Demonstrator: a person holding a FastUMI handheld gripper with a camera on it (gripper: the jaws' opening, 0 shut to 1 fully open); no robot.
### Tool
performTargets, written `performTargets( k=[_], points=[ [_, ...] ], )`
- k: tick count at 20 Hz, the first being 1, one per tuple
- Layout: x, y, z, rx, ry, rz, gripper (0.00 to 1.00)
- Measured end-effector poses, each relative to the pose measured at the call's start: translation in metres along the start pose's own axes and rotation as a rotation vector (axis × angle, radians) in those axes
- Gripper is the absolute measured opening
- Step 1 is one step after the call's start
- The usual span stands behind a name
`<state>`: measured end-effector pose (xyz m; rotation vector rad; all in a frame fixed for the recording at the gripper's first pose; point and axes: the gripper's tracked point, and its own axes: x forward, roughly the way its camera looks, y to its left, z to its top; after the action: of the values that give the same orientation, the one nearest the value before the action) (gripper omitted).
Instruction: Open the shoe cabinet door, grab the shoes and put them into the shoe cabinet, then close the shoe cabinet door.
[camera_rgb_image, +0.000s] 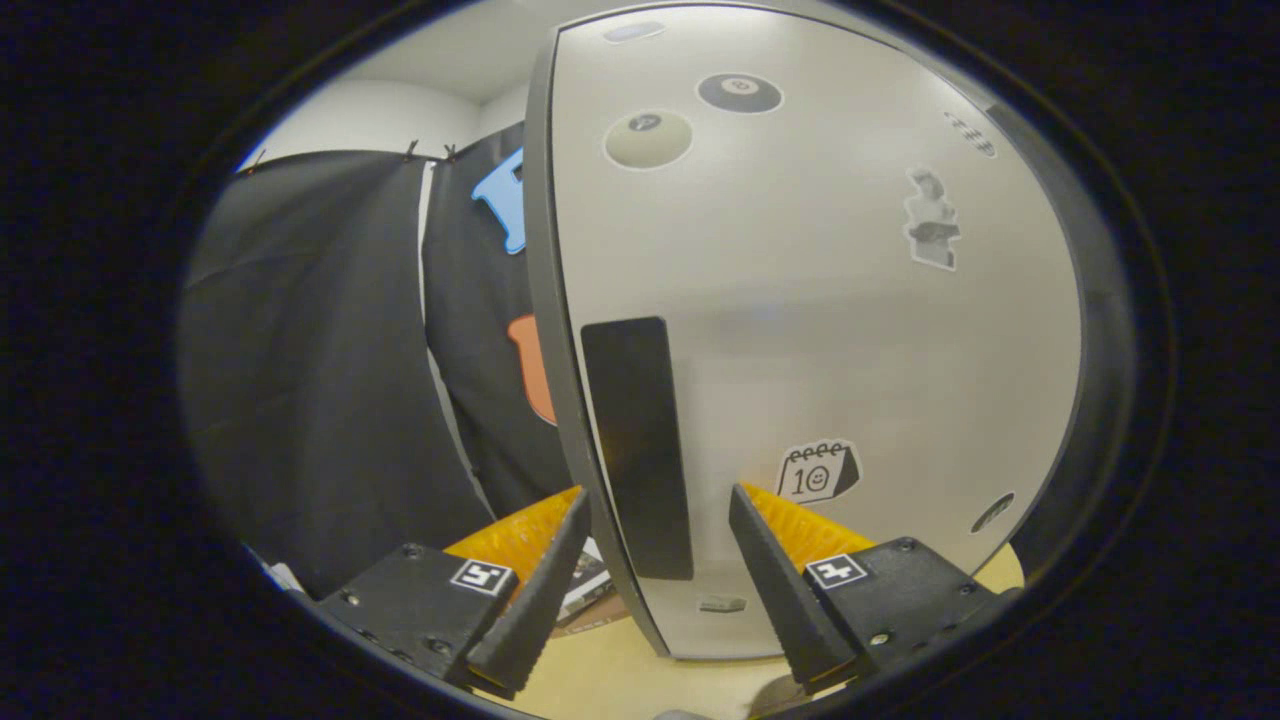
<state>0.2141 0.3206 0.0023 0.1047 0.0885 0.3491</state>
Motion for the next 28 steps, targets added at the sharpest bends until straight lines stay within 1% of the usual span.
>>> performTargets(
  k=[1, 4, 5, 7, 8, 10, 12, 15, 22, 25, 28],
  points=[
    [0.003, 0.002, -0.002, -0.016, 0.009, 0.000, 0.83],
    [0.003, -0.009, -0.001, -0.006, 0.005, -0.078, 0.53],
    [0.005, -0.009, -0.001, -0.014, 0.005, -0.086, 0.43],
    [0.003, -0.011, -0.002, -0.016, 0.005, -0.092, 0.40],
    [0.004, -0.011, -0.001, -0.014, 0.003, -0.084, 0.37],
    [0.001, -0.012, 0.000, -0.037, 0.017, -0.065, 0.34],
    [-0.004, -0.010, -0.002, -0.021, 0.036, -0.042, 0.30],
    [-0.008, -0.012, -0.002, -0.057, 0.046, -0.021, 0.26],
    [-0.033, -0.017, 0.000, -0.040, 0.040, 0.028, 0.23],
    [-0.039, -0.021, 0.000, -0.041, 0.029, 0.025, 0.23],
    [-0.042, -0.025, -0.001, -0.012, 0.028, 0.019, 0.22]
  ],
)
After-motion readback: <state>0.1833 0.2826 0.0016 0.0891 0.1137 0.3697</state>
